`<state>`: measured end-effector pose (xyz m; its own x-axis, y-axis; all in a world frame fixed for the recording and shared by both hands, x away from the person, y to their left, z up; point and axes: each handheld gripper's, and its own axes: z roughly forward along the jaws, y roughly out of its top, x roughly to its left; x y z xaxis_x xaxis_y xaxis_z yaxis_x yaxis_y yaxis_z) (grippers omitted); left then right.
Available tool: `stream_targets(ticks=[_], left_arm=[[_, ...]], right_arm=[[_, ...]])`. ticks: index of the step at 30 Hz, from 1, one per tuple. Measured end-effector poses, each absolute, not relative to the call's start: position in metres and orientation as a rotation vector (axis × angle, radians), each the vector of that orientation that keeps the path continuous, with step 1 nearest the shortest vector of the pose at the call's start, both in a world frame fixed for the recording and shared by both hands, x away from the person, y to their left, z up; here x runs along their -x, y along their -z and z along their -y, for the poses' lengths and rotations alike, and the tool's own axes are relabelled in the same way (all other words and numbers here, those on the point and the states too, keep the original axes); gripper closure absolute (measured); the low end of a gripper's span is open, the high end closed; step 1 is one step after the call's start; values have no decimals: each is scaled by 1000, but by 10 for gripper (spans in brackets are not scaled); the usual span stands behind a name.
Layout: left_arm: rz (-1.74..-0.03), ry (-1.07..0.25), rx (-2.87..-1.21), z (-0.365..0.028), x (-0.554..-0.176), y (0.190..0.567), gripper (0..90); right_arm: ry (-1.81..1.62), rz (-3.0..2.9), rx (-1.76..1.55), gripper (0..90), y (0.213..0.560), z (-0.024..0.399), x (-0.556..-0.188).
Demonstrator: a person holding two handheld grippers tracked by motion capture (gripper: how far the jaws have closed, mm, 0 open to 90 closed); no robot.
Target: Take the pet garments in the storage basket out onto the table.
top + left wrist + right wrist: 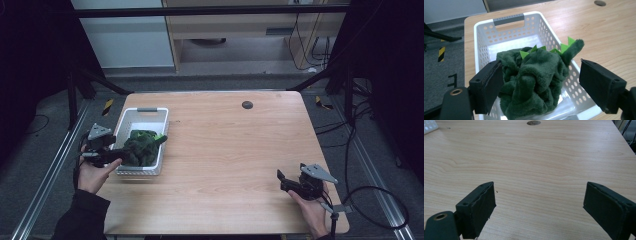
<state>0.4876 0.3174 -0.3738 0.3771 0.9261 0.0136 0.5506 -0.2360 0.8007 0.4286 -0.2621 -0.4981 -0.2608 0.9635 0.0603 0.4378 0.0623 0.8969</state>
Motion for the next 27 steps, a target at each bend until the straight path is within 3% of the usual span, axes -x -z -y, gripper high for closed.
stream_targets(ticks=[27], left_arm=[[-1283, -536, -2176, -307, -527, 383, 176]], right_arm=[[-1149, -1795, -1405, 102, 500, 261, -431]])
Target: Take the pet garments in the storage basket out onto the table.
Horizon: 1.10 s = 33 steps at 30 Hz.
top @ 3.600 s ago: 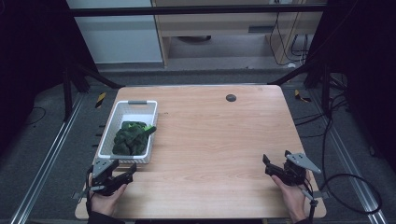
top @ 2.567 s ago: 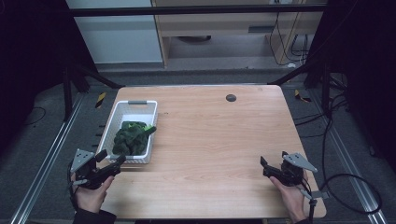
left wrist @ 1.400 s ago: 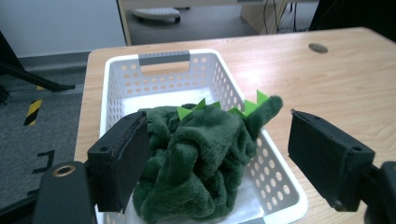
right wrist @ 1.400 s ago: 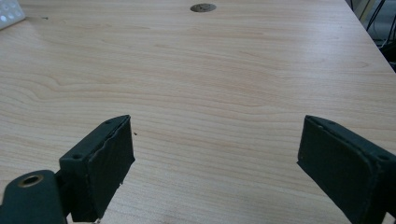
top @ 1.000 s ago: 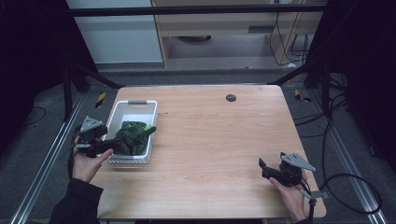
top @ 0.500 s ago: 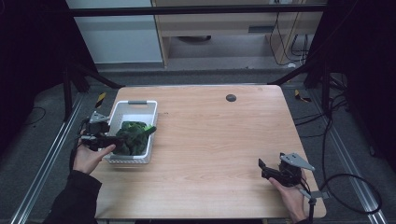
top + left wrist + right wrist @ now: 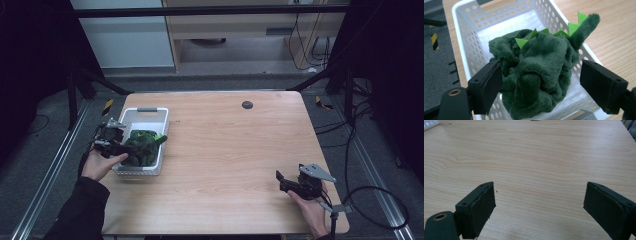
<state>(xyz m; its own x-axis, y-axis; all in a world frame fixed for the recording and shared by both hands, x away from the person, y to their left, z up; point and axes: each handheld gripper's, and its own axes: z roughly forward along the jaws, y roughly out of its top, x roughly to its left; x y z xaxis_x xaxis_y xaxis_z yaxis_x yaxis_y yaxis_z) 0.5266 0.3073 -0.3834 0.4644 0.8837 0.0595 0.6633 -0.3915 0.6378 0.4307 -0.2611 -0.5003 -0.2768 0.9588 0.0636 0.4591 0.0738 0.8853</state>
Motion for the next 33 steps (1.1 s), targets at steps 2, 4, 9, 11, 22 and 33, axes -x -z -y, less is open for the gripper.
stream_targets(ticks=[2, 4, 9, 11, 22, 33], left_arm=[[-1286, -532, -2185, -307, -529, 384, 176], [-1292, -522, -2189, -307, -532, 386, 176], [-1293, -504, -2216, -306, -538, 391, 176], [-1293, -497, -2224, -305, -540, 392, 177], [-1291, -464, -2288, -301, -548, 402, 201], [-1301, -425, -2348, -298, -558, 414, 248]], right_arm=[[-1147, -1798, -1403, 102, 501, 261, -431], [-1150, -1800, -1407, 102, 501, 261, -431], [-1145, -1808, -1405, 103, 501, 260, -431], [-1147, -1811, -1407, 103, 501, 260, -431], [-1138, -1828, -1406, 102, 502, 259, -432], [-1135, -1835, -1404, 101, 503, 259, -432]])
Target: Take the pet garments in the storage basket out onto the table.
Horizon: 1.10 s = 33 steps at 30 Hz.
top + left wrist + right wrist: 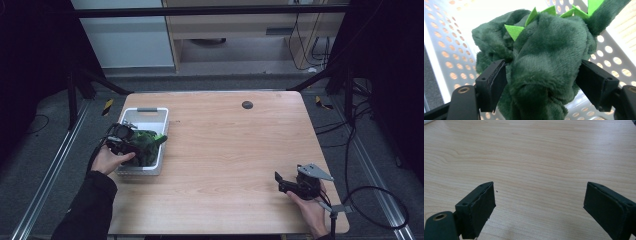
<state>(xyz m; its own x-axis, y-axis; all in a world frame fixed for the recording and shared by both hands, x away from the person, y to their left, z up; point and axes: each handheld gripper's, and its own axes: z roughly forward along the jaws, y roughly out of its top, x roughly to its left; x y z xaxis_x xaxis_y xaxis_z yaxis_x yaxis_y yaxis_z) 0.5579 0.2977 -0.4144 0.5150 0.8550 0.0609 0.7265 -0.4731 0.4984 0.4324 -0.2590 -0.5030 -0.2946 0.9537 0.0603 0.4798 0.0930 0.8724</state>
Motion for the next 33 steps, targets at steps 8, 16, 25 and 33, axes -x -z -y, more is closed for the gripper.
stream_targets(ticks=[8, 16, 25, 33], left_arm=[[-1326, -407, -2341, -297, -563, 422, 376], [-1354, -360, -2332, -296, -565, 424, 573], [-1365, -350, -2316, -297, -563, 423, 730], [-1355, -383, -2282, -300, -555, 407, 769]], right_arm=[[-1136, -1838, -1402, 101, 503, 259, -432], [-1135, -1841, -1407, 101, 503, 259, -433], [-1132, -1844, -1406, 100, 504, 259, -433], [-1133, -1847, -1409, 100, 504, 259, -433]])
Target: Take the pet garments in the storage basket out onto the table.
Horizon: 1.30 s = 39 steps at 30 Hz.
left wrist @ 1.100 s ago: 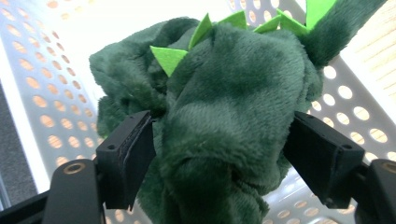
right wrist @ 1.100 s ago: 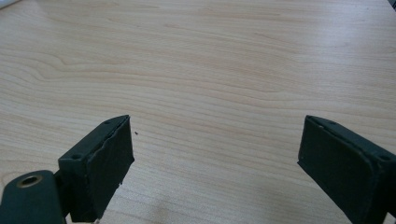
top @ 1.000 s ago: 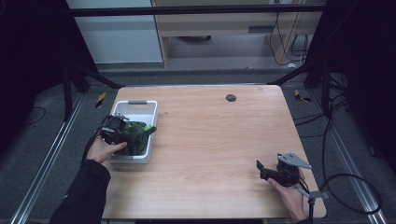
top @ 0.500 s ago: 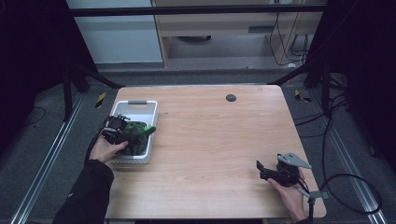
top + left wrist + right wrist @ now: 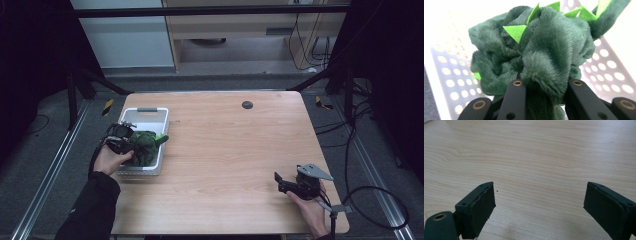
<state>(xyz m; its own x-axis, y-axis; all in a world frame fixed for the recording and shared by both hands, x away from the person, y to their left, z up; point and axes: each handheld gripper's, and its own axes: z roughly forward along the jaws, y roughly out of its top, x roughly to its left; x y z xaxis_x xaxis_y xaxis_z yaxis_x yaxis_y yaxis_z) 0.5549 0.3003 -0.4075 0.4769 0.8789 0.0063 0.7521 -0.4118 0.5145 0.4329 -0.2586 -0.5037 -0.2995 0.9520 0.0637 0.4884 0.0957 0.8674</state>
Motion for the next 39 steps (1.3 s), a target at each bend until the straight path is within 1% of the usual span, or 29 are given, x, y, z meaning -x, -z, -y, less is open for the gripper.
stream_targets(ticks=[8, 16, 39], left_arm=[[-1320, -426, -2227, -302, -542, 382, 779], [-1257, -451, -2225, -300, -533, 359, 779], [-1143, -481, -2227, -301, -509, 321, 778]], right_arm=[[-1131, -1849, -1406, 99, 504, 259, -433], [-1132, -1851, -1406, 99, 504, 259, -433], [-1132, -1851, -1405, 98, 504, 259, -433]])
